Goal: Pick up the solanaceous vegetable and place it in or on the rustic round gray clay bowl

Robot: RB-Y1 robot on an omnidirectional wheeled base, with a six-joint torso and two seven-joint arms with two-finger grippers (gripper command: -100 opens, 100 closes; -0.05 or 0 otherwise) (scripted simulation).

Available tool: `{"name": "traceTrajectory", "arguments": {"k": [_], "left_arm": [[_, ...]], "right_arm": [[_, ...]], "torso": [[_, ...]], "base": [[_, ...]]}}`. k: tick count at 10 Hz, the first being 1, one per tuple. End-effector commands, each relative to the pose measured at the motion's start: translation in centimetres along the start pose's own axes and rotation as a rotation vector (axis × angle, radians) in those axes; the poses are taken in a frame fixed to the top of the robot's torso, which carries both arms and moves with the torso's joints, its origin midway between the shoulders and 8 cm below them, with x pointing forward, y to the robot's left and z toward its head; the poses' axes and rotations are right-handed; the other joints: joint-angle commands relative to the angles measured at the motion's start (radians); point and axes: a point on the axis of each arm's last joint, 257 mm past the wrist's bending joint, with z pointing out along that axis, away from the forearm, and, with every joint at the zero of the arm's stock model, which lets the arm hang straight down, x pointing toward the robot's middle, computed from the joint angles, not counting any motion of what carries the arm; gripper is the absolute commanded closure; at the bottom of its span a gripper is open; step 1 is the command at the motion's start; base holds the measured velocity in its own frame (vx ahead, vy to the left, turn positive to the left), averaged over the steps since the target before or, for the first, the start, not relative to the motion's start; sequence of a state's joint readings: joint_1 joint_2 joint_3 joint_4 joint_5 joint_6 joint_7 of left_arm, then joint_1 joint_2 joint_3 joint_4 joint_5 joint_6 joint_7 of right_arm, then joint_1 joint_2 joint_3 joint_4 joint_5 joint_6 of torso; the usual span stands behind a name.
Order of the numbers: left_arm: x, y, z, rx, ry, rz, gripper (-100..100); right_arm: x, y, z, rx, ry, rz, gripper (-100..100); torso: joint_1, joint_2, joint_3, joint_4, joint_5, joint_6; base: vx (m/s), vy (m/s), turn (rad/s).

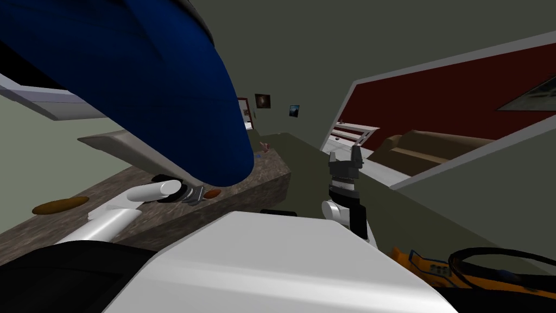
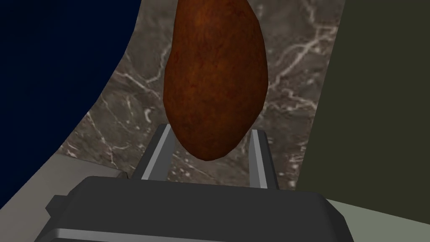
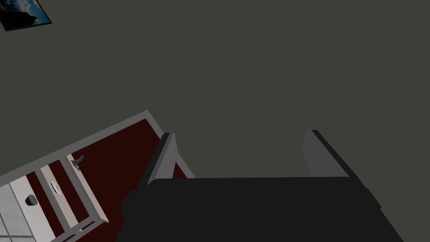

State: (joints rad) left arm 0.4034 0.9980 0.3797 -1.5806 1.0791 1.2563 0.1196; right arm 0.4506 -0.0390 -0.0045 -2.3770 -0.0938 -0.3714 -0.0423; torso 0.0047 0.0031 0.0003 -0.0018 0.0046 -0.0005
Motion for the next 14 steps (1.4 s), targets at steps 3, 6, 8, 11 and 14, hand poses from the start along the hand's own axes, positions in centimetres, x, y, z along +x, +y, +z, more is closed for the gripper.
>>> {"name": "traceTrajectory", "arguments": {"k": [3,6,8,11,14], "left_arm": [[1.7,0.3,-0.5,-0.004,-0.015,-0.004,100],[2.6,0.5,-0.8,-0.004,-0.021,-0.029,100],[3.4,0.7,-1.0,-0.003,-0.026,-0.034,100],[4.3,0.9,-1.3,-0.002,-0.031,-0.061,100],[5.2,1.2,-1.6,0.0,-0.035,-0.095,100]], "right_arm": [[0.0,0.0,0.0,0.0,0.0,0.0,0],[0.0,0.0,0.0,0.0,0.0,0.0,0],[0.0,0.0,0.0,0.0,0.0,0.0,0],[0.0,0.0,0.0,0.0,0.0,0.0,0],[0.0,0.0,0.0,0.0,0.0,0.0,0]], "torso": [[0.0,0.0,0.0,0.0,0.0,0.0],[-0.001,-0.001,0.0,0.0,0.0,-0.001],[-0.002,-0.001,-0.001,0.0,0.0,0.002],[-0.008,-0.009,-0.004,0.0,-0.002,0.008],[-0.005,-0.007,-0.003,0.001,-0.002,0.01]], "base": [[-0.038,0.047,-0.138],[-0.024,0.029,-0.085],[-0.032,0.04,-0.116],[-0.027,0.035,-0.07],[-0.063,0.084,-0.088]]}}
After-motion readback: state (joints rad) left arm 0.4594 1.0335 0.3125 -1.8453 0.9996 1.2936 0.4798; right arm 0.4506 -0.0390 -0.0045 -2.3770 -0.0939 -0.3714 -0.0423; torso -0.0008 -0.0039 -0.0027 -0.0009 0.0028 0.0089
